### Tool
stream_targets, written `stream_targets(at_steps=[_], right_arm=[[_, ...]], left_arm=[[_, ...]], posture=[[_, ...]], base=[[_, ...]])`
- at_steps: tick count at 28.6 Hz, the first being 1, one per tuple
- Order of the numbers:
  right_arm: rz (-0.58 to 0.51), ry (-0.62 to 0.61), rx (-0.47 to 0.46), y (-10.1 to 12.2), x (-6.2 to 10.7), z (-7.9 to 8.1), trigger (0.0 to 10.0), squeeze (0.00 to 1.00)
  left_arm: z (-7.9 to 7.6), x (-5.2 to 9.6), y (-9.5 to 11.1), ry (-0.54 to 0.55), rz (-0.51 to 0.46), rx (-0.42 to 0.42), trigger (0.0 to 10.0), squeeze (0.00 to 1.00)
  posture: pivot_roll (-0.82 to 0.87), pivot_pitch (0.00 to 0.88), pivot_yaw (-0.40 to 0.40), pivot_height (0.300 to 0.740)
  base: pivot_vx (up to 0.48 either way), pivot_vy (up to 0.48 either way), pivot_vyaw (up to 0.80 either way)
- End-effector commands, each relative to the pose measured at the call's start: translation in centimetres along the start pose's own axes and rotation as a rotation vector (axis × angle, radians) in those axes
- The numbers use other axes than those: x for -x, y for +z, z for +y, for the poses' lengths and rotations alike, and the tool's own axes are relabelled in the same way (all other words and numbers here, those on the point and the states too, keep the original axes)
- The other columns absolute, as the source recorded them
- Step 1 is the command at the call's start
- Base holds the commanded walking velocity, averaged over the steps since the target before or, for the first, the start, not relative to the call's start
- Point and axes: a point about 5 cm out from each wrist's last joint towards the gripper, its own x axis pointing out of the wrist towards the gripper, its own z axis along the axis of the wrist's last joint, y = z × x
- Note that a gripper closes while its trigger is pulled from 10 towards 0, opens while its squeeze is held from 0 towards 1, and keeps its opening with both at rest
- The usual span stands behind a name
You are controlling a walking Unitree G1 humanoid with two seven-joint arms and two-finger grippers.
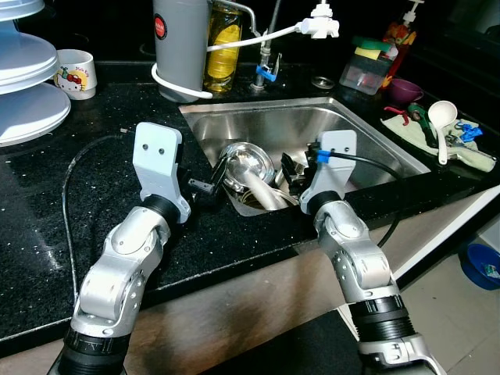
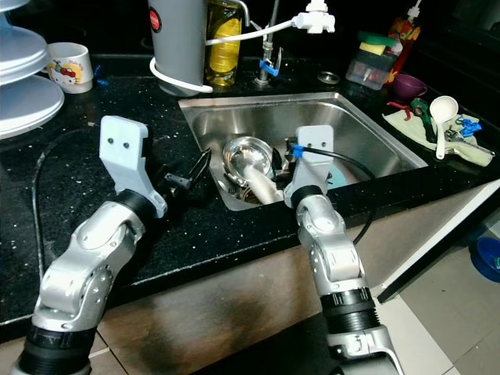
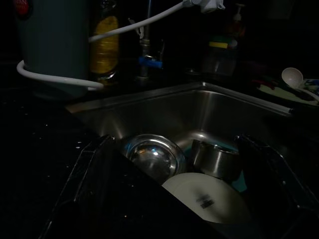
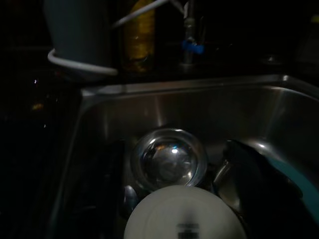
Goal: Kitchen organization
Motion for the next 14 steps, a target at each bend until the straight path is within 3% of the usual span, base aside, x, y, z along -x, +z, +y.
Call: stream_targets(at_steps=[1, 4, 6, 7, 9, 11, 12, 13, 14], right_arm=[[-0.029, -0.031, 0.009, 0.2, 0.6, -1.1, 10.0, 0.02], [-0.034, -0.037, 0.024, 0.1, 1.0, -1.5, 10.0, 0.0], [-0.038, -0.075, 0.189, -0.4, 2.1, -2.6, 10.0, 0.0], [-0.038, -0.075, 0.189, -0.4, 2.1, -2.6, 10.0, 0.0], [-0.039, -0.105, 0.411, -1.3, 3.7, -3.5, 10.0, 0.0], [-0.038, -0.129, 0.518, -2.5, 5.8, -4.0, 10.0, 0.0], [-0.038, -0.129, 0.518, -2.5, 5.8, -4.0, 10.0, 0.0], [-0.042, -0.147, 0.59, -3.2, 7.4, -3.9, 10.0, 0.0], [-0.042, -0.147, 0.59, -3.2, 7.4, -3.9, 10.0, 0.0]], left_arm=[[-0.3, 0.0, -0.5, -0.005, 0.018, -0.001, 10.0, 0.0], [-0.4, 0.0, -0.7, -0.004, 0.021, -0.003, 10.0, 0.0], [-0.8, 0.1, -0.8, -0.02, 0.027, -0.016, 10.0, 0.0], [-0.8, 0.1, -0.8, -0.02, 0.027, -0.016, 10.0, 0.0], [-1.0, 0.2, -0.9, -0.03, 0.03, -0.015, 10.0, 0.0], [-1.2, 0.2, -1.0, -0.037, 0.03, -0.011, 10.0, 0.0], [-1.2, 0.2, -1.0, -0.037, 0.03, -0.011, 10.0, 0.0], [-1.4, 0.3, -1.0, -0.047, 0.03, -0.013, 10.0, 0.0], [-1.4, 0.3, -1.0, -0.047, 0.03, -0.013, 10.0, 0.0]], posture=[[0.11, 0.0, -0.17, 0.74], [0.1, 0.0, -0.171, 0.74], [0.1, 0.0, -0.174, 0.74], [0.1, 0.0, -0.174, 0.74], [0.09, 0.0, -0.172, 0.74], [0.09, 0.0, -0.169, 0.74], [0.09, 0.0, -0.169, 0.74], [0.09, 0.0, -0.166, 0.74], [0.09, 0.0, -0.166, 0.74]], base=[[0.0, 0.0, 0.0], [0.0, 0.0, 0.0], [0.0, 0.0, 0.0], [0.0, 0.0, 0.0], [0.0, 0.0, 0.0], [0.0, 0.0, 0.0], [0.0, 0.0, 0.0], [0.0, 0.0, 0.0], [0.0, 0.0, 0.0]])
